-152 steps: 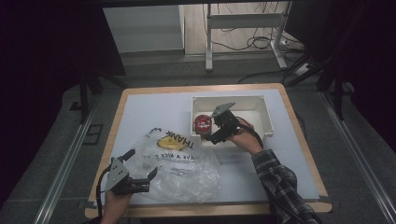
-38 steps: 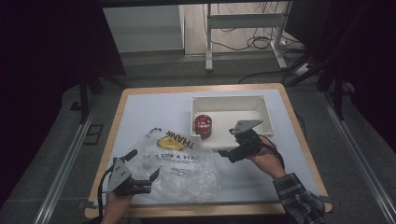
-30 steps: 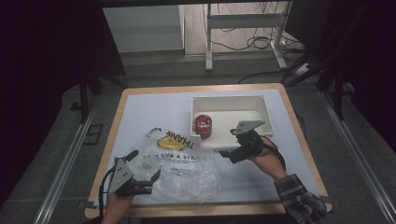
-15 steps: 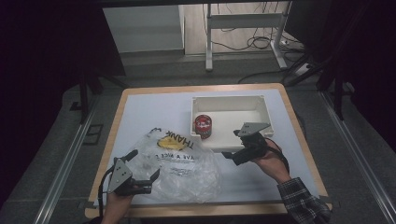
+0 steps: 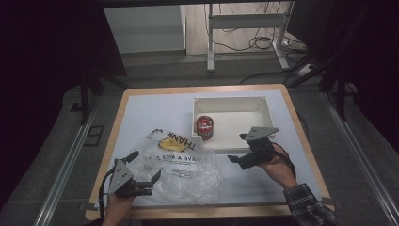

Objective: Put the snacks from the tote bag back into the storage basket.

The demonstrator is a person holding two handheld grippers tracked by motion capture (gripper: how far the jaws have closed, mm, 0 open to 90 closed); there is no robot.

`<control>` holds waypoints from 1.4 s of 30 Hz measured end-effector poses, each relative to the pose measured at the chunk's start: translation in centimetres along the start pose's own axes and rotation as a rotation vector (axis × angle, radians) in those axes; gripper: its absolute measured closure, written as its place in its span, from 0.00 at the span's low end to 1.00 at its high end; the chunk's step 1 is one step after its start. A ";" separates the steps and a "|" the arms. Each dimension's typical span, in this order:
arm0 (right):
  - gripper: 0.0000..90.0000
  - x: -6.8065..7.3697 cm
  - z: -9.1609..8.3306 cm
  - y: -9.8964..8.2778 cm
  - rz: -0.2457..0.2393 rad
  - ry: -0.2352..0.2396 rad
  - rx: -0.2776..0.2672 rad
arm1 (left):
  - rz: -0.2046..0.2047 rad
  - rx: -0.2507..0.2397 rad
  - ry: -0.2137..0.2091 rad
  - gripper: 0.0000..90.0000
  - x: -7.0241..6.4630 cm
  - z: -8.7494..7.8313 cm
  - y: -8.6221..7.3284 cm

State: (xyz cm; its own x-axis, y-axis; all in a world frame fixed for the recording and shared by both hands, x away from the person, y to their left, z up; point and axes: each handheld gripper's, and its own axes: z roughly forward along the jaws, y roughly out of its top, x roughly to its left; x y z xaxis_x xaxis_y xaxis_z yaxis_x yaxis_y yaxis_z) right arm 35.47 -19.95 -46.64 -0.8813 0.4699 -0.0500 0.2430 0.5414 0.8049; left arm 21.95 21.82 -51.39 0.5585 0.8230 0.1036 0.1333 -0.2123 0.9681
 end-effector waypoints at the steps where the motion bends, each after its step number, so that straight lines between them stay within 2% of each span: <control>1: 0.06 0.0 -0.2 -0.2 0.004 -0.002 -0.002 | 0.000 0.000 0.000 0.00 0.0 0.0 0.0; 22: 0.06 -0.1 -2.9 -2.8 0.044 -0.053 -0.030 | 0.000 0.002 0.000 0.00 0.0 0.0 0.0; 42: 0.06 0.0 -4.9 -4.8 0.059 -0.101 -0.046 | -0.002 0.003 -0.001 0.00 0.0 0.0 0.0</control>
State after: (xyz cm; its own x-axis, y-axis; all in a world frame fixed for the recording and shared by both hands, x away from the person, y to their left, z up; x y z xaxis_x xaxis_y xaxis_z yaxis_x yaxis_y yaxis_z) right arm 32.35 -25.96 -47.56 -0.8199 0.5694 -0.0594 0.2724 0.4793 0.8343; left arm 21.98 21.79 -51.40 0.5589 0.8230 0.1011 0.1369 -0.2119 0.9677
